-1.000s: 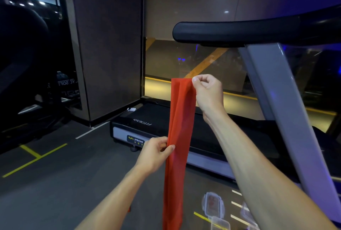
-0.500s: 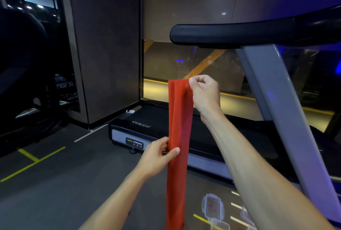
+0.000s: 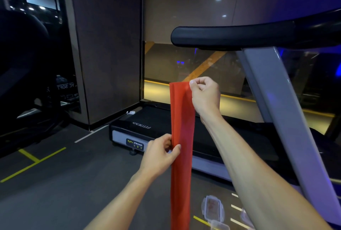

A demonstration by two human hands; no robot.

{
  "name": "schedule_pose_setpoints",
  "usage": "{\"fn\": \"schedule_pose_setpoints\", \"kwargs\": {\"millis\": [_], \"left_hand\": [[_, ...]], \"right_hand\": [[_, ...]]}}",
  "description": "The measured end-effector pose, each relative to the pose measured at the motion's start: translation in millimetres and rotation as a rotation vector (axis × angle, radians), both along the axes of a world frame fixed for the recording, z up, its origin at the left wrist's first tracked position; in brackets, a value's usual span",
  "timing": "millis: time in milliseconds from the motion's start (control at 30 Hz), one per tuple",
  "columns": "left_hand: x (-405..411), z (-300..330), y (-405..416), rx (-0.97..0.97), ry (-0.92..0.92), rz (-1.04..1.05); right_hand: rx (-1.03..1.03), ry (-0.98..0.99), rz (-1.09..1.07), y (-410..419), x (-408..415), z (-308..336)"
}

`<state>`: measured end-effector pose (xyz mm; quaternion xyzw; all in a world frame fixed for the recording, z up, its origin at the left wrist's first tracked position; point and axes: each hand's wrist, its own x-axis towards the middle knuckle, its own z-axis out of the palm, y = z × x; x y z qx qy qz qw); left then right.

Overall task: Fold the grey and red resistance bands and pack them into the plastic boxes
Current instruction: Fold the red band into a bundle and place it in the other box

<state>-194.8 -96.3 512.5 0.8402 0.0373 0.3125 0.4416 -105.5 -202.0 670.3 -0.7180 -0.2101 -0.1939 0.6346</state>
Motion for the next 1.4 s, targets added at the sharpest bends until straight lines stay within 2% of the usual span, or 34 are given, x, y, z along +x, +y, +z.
{"fn": "schedule_pose_setpoints", "kwargs": {"millis": [333, 767, 833, 967, 1033, 1267, 1333, 1400], "left_hand": [[-2, 1, 1, -0.015, 0.058, -0.046], [13, -9, 17, 0.051, 0.161, 0.104], [17, -4, 16, -0.054, 0.194, 0.075], [28, 3, 8, -0.5, 0.207, -0.02], [31, 5, 5, -0.642, 0.196, -0.051], [35, 8, 1, -0.961, 0.17, -0.095], [37, 7, 0, -0.995, 0.147, -0.112], [39, 4, 2, -0.929, 0.127, -0.121]], "right_hand": [[0.004, 0.023, 0.019, -7, 2, -1], [0.066, 0.061, 0.056, -20, -5, 3], [0.074, 0.069, 0.063, -25, -5, 3], [0.098, 0.102, 0.096, -33, -3, 0], [0.103, 0.116, 0.114, -38, -2, -2], [0.164, 0.213, 0.2, -48, -1, -11], [0.171, 0.244, 0.249, -50, -6, -12], [0.159, 0.283, 0.313, -54, -12, -16]]}}
